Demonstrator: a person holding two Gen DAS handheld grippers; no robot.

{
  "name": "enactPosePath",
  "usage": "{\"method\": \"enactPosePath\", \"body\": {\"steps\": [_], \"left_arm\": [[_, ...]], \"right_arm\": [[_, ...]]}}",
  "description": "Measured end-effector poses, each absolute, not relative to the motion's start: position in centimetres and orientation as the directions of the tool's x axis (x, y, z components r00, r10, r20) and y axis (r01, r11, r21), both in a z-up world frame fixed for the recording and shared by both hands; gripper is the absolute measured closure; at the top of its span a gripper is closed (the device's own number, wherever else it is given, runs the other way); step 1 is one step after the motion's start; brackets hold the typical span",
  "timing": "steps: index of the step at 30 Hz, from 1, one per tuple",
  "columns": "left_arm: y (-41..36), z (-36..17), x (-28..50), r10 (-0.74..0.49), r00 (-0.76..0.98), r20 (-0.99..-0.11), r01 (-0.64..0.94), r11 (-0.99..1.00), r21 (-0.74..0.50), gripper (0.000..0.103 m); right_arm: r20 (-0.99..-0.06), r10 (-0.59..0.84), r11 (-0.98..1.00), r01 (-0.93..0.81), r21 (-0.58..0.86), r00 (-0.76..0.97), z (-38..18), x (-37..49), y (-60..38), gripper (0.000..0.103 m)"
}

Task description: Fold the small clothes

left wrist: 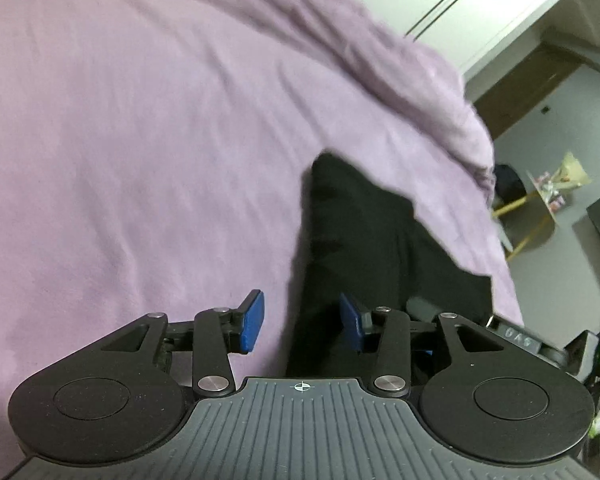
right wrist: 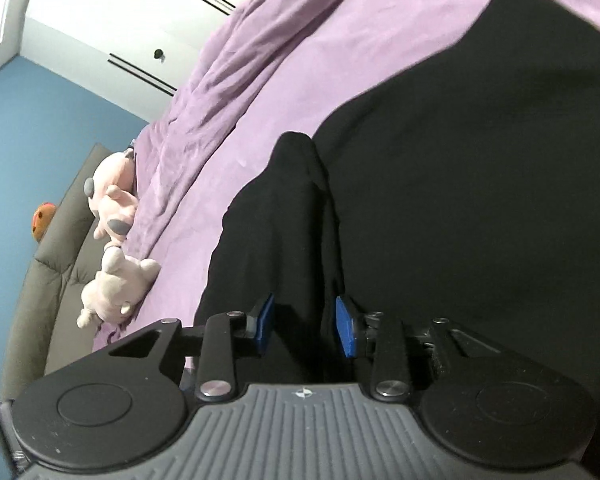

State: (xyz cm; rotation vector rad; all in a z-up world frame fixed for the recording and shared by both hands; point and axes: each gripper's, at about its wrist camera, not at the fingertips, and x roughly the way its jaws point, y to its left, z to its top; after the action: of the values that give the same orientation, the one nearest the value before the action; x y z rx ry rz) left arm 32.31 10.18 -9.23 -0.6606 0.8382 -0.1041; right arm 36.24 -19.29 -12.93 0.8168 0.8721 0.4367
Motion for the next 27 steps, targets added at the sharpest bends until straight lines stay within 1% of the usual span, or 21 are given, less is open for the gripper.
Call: {"method": "enactPosePath", "body": {"steps": [1,2,3,4,6,7,12,16,18,21,23,24,26,27], "left_arm": [[10.1,-9.8,32.7,-0.346,0.671,-0.656,-0.18,0.781,-0.597,0.057],[10.0,-10.1,33.1,-0.365,0.679,-0.637,-0.173,0.764,-0.622,0.057],[9.9,-10.4,33.4,-0.384,0.683,-0.622,-0.162,0.75,-0.641,0.056],[9.9,-10.8,33.7,-0.407,0.676,-0.614,-0.164,0.729,-0.664,0.056],[9.9,-11.4,33.9,-0.454,0.667,-0.591,-0.176,0.675,-0.716,0.055],[9.8,-11.4,33.9,-0.449,0.668,-0.593,-0.176,0.68,-0.712,0.055],[9.4,-10.4,33.0,-0.403,0.671,-0.623,-0.157,0.744,-0.649,0.055],[8.4,-8.9,32.3,-0.332,0.684,-0.65,-0.147,0.81,-0.568,0.055],[7.6,-8.5,32.2,-0.331,0.68,-0.654,-0.122,0.829,-0.546,0.054],[6.4,-8.5,32.2,-0.33,0.668,-0.667,-0.091,0.853,-0.513,0.054],[6.1,-9.3,32.4,-0.337,0.646,-0.685,-0.11,0.846,-0.521,0.053],[6.2,-9.6,32.3,-0.343,0.642,-0.685,-0.123,0.837,-0.534,0.051],[6.6,-9.8,32.2,-0.354,0.642,-0.68,-0.127,0.826,-0.55,0.05],[6.8,-9.8,32.1,-0.356,0.645,-0.677,-0.122,0.826,-0.55,0.049]], "right_arm": [[-0.489,0.644,0.619,-0.025,0.785,0.589,-12.9,36.2,-19.3,0.07],[-0.492,0.64,0.626,-0.029,0.779,0.59,-12.8,36.1,-19.3,0.074],[-0.504,0.632,0.641,-0.031,0.767,0.588,-12.8,36.1,-19.2,0.082],[-0.514,0.624,0.655,-0.035,0.755,0.588,-12.7,36.3,-18.9,0.087],[-0.523,0.611,0.673,-0.041,0.739,0.593,-12.6,36.4,-18.7,0.094],[-0.529,0.603,0.684,-0.046,0.728,0.598,-12.4,36.4,-18.6,0.096],[-0.586,0.485,0.837,-0.148,0.528,0.649,-9.7,35.2,-16.7,0.098],[-0.593,0.419,0.889,-0.178,0.422,0.688,-7.8,34.1,-16.9,0.098],[-0.612,0.385,0.912,-0.181,0.369,0.691,-7.4,33.9,-17.2,0.098],[-0.653,0.356,0.926,-0.161,0.34,0.669,-8.0,34.2,-17.6,0.098],[-0.66,0.345,0.931,-0.157,0.329,0.668,-8.3,34.1,-17.8,0.098],[-0.656,0.346,0.931,-0.159,0.328,0.67,-8.3,33.9,-17.9,0.098],[-0.633,0.365,0.923,-0.175,0.344,0.682,-8.2,33.6,-17.9,0.097],[-0.619,0.39,0.909,-0.179,0.376,0.682,-8.1,33.5,-18.1,0.096]]}}
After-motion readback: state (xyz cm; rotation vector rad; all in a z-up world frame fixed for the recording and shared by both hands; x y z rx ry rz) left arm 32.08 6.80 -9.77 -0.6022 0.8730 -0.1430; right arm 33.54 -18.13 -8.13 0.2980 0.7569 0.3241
